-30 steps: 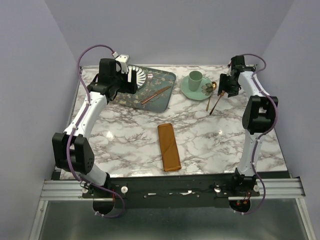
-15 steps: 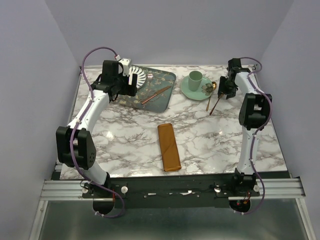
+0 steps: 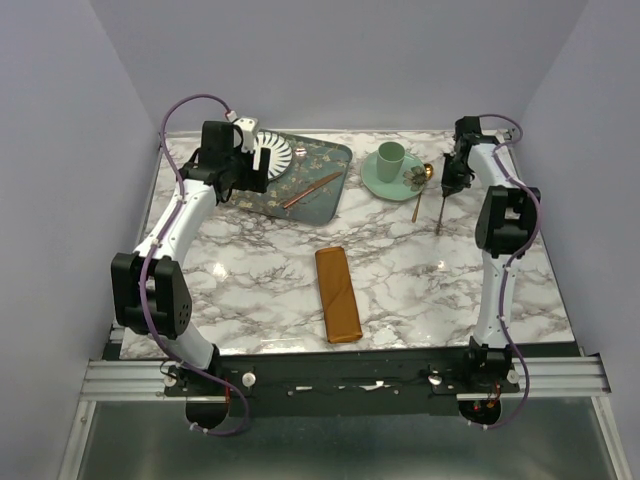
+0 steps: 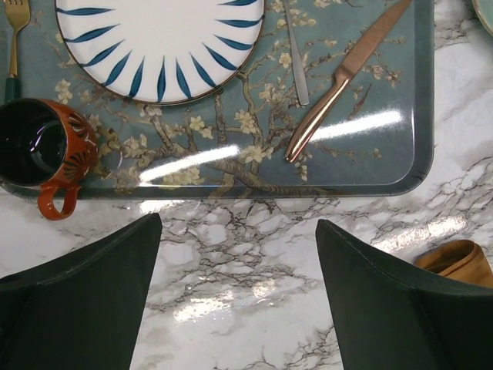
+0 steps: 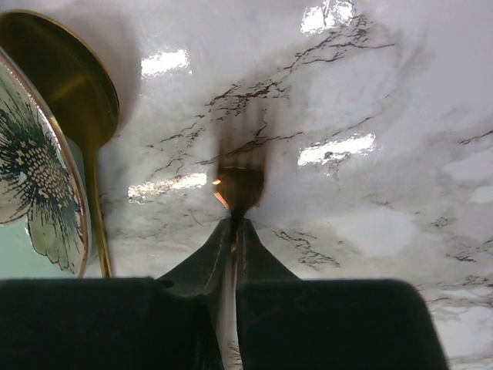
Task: Fold the napkin into a case and place the utensils inside
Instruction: Pick up the fork from the corner of the board, then insert the fork into the folded napkin.
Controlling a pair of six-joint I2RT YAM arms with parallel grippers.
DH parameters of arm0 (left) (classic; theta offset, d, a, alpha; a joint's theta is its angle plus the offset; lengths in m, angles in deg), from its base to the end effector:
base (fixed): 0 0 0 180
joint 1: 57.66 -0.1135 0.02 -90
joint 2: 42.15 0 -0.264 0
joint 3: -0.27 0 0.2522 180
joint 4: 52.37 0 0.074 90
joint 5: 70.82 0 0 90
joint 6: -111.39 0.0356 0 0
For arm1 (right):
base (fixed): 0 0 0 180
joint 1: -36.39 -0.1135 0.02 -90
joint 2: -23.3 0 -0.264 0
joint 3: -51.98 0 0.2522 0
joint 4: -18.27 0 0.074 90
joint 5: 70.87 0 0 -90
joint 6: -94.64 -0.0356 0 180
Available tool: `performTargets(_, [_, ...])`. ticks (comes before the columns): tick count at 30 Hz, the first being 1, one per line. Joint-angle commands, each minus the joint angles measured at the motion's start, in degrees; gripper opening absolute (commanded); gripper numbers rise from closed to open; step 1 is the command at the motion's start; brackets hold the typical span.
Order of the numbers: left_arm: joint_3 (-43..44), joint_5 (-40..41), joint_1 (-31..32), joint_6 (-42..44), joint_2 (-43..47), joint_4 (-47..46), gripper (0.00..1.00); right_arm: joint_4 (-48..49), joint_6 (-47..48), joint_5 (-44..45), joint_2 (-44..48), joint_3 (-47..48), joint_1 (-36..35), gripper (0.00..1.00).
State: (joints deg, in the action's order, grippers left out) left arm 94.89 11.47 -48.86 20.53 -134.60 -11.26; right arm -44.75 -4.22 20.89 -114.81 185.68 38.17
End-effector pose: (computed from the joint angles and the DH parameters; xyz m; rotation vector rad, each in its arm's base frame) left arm 0.3632 -0.0611 0.3181 0.2283 2.2427 -0.2419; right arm 0.5098 -0.0169 0.1692 0.2630 2.7339 -0.0083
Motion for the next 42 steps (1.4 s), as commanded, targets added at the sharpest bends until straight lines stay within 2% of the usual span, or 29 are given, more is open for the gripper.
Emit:
performTargets(1, [-1.5,1.0,-0.8,0.6,1.5,0.0,0.93,-2.6,0.7,0.3,2.1,-1.7,-0.5,0.01])
performTargets(8, [-5.5,-1.8,-0.8,-0.6,3.8,-3.5,0.94,-2.8,0.2,-6.6,17.6,-11.4,-0.8,0.01])
performTargets(12, [-8.7,-3.4,-0.8,-1.8,5.7,-6.8,0.96,0.4,0.0,-10.3,27.3,-19.1,-1.7,0.01])
performTargets(16, [-12.0,-4.5,-0.8,-3.6,7.9,-10.7,0.99,4.0,-0.5,-11.5,35.8,-27.7,-8.1,0.01])
performTargets(21, [-17.1,-4.8,-0.8,-6.4,11.5,-14.7,0.99,13.7,-3.4,-9.3,42.6,-33.9,-21.9,0.01])
performTargets(23, [-18.9,-4.9,-0.8,-8.2,12.8,-15.9,0.99,15.5,-5.2,-7.9,42.4,-34.2,-27.6,0.01])
performTargets(29, [-25.7,-4.3,-0.7,-10.6,18.2,-20.1,0.99,24.7,-7.8,-2.6,40.3,-37.5,-38.3,0.01])
performTargets(42, [-33.0,-3.0,-0.4,-11.3,25.3,-22.8,0.99,34.3,-14.2,11.6,34.0,-40.1,-47.7,0.01])
